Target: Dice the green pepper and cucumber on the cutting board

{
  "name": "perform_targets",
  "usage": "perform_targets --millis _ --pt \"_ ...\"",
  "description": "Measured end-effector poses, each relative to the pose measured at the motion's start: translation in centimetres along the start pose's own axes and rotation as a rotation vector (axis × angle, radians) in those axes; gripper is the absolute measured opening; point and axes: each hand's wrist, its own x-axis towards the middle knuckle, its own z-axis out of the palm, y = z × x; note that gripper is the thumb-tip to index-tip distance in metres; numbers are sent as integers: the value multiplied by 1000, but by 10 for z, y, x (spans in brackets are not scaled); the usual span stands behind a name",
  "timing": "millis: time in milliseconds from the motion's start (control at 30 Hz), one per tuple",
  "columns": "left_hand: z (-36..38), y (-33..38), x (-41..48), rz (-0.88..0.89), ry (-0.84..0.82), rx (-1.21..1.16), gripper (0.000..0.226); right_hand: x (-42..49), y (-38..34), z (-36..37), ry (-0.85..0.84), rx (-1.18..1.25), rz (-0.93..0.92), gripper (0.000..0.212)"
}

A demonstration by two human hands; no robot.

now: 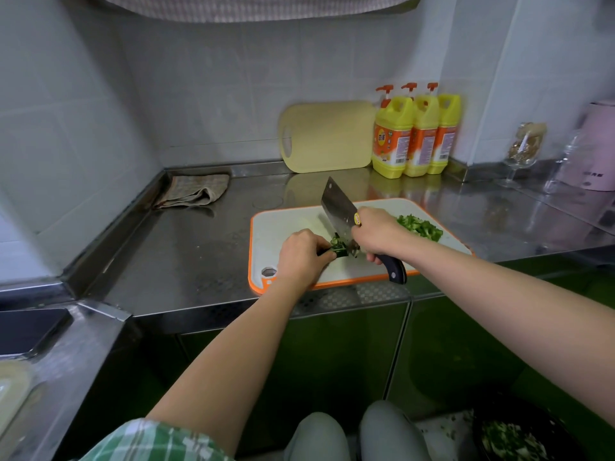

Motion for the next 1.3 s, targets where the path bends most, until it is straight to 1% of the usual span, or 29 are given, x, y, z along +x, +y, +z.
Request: perform_targets --millis 133,233,333,433,567,767,867,1000,1067,1233,1300 --pt "4 -3 0 -10 37 -4 28 -5 1 -11 -70 -55 16 21" --pt "5 -3 -1 -13 44 -9 21 -9 -1 -7 -124 -124 30 19" --pt "5 -2 -1 -21 45 -23 19 -10 -2 -6 -141 -133 39 14" --pt "4 -2 -2 -24 50 -19 19 -9 -4 -2 -140 -144 51 14" --pt "5 -2 -3 -26 53 -27 20 -5 -8 12 -92 -148 62 22" --pt "2 -1 -6 -18 57 -47 22 -3 7 9 16 30 33 28" --pt "2 -1 -5 -28 54 -56 22 -7 5 -4 -21 24 19 26" --pt "2 -1 -5 -38 56 -59 20 -14 -3 -10 -126 -92 22 21" --pt "2 0 -5 -38 61 -66 19 -16 -4 -7 -151 -142 25 21" --pt "3 0 -5 -46 52 -64 19 -11 -3 0 -134 -154 40 15" --pt "3 0 -4 -49 49 -57 20 -10 -4 8 -109 -156 39 18"
